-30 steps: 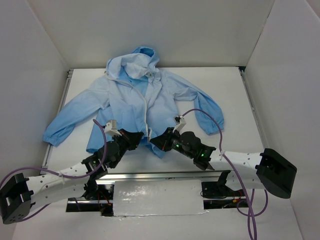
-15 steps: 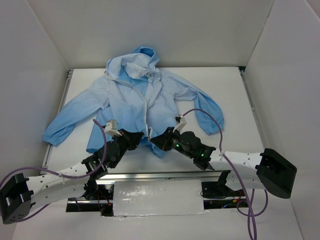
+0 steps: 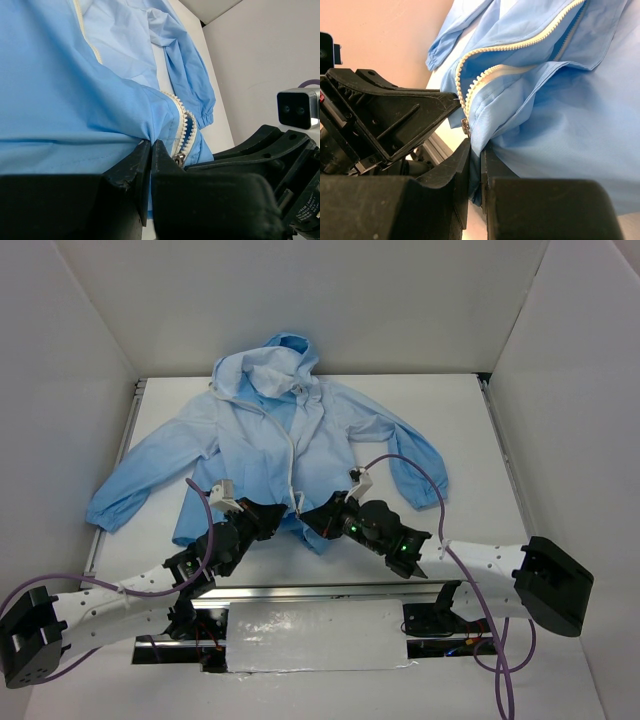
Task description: Zip up the jacket
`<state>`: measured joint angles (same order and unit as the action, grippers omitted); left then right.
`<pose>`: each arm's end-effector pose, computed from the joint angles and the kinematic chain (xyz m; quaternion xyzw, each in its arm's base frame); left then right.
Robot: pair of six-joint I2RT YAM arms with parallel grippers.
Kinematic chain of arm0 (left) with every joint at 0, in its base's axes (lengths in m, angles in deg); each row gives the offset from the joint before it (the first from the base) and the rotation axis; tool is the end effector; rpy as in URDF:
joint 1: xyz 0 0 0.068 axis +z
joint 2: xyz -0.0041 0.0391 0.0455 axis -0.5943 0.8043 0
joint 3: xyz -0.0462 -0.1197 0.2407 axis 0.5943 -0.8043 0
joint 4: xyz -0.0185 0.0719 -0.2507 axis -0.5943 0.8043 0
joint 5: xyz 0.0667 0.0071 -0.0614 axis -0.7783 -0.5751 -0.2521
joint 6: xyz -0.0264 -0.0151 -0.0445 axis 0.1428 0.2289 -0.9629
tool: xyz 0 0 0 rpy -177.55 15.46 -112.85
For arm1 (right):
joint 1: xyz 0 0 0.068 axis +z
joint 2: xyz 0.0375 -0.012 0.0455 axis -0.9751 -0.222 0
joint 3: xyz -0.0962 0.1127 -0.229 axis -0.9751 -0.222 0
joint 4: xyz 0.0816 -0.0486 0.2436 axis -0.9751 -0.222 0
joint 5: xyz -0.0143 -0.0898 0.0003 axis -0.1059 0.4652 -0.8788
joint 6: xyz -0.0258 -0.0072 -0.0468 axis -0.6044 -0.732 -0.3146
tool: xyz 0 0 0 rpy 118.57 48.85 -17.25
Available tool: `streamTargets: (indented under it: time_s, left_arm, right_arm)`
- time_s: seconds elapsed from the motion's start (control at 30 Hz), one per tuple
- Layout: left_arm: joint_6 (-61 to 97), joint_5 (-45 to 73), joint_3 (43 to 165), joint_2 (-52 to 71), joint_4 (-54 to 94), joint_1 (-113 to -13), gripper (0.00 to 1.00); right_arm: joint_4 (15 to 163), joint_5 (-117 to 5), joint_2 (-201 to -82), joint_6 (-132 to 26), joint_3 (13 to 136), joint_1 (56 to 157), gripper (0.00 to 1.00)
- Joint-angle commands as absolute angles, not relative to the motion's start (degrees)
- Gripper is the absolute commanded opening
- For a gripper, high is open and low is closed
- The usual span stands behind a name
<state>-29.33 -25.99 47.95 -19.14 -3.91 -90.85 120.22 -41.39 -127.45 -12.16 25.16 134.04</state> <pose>0.1226 -0.1391 0.2255 -0.2134 0.6979 -0.4361 0.5265 0.1402 0.2065 0.2211 -0.0215 0.7684 0.4737 0.4297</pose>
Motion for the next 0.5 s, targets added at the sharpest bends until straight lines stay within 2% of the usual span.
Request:
streamTargets:
  time_s: [0.0, 0.33, 0.47]
  left_arm:
    - [-30.40, -25.07, 50.02, -19.89, -6.01, -90.78, 0.00]
    - [-24.70, -23.58, 54.33, -21.39, 1.02, -90.78, 0.00]
    - [-21.71, -19.36, 53.72, -21.74, -0.47, -90.69, 0.00]
  right_arm:
    - [121.06, -38.81, -128.12, -14.18, 28.80, 134.57, 0.00]
    - [119.29, -41.01, -128.83, -18.40, 29.33, 134.48, 0.00]
    - [119.21, -40.83, -128.21, -19.45, 29.15, 134.39, 0.00]
